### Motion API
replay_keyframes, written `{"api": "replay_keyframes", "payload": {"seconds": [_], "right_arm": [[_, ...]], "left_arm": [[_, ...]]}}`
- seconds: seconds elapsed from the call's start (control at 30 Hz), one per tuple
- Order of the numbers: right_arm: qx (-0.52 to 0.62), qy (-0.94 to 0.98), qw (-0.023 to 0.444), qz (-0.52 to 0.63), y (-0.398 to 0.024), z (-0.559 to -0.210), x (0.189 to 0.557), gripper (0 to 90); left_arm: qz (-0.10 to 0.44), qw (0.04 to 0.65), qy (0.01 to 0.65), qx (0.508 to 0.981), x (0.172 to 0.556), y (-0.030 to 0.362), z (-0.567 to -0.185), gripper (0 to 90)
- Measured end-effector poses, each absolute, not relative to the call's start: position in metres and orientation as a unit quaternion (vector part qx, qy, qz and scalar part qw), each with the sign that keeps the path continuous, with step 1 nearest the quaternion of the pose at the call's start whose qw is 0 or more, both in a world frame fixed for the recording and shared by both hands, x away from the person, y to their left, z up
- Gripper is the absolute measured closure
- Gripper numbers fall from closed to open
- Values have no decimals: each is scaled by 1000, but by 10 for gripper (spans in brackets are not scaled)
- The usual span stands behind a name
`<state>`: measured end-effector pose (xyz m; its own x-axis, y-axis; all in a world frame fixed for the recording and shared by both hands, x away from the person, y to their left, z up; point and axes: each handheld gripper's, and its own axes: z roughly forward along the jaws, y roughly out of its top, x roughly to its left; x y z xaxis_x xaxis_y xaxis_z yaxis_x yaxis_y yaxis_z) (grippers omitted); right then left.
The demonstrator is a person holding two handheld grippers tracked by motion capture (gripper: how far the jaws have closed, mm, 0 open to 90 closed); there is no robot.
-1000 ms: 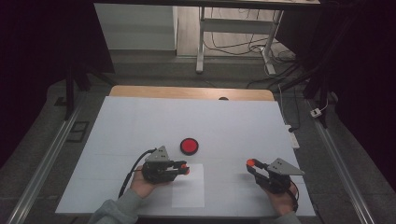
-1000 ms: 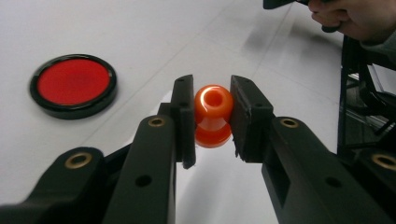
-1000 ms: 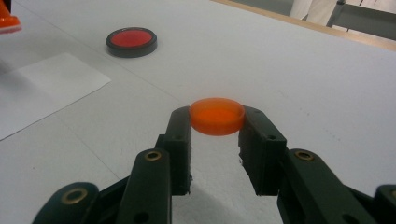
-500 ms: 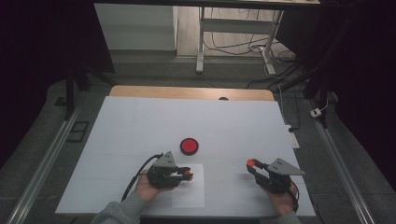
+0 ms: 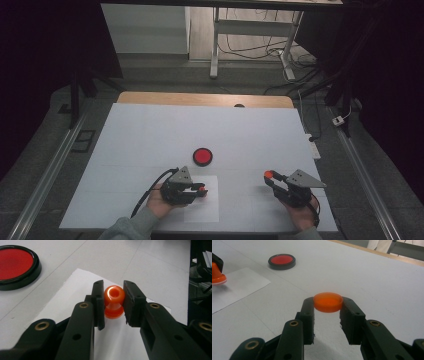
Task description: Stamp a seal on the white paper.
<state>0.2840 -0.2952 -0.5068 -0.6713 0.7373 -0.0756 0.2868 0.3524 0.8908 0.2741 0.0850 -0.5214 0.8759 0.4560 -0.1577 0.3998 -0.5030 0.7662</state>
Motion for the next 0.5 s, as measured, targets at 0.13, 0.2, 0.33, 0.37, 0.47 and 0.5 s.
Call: {"api": "replay_keyframes", "payload": {"seconds": [0.13, 0.2, 0.33, 0.37, 0.47, 0.5], "right_arm": [[325, 786, 241, 466, -295, -507, 284, 645], [326, 786, 241, 466, -295, -507, 284, 645], [325, 787, 241, 466, -295, -507, 284, 645], [324, 787, 241, 466, -295, -507, 284, 645], [325, 787, 241, 466, -295, -507, 284, 644], [325, 787, 241, 466, -295, -507, 284, 645]], "left_arm": [[36, 425, 246, 870, 274, 83, -523, 719], [39, 420, 245, 873, 274, 83, -525, 719], [44, 414, 247, 875, 274, 83, -525, 719], [46, 413, 248, 875, 274, 83, -526, 719], [47, 410, 247, 877, 274, 82, -527, 719], [49, 409, 246, 877, 274, 82, -527, 719]]}}
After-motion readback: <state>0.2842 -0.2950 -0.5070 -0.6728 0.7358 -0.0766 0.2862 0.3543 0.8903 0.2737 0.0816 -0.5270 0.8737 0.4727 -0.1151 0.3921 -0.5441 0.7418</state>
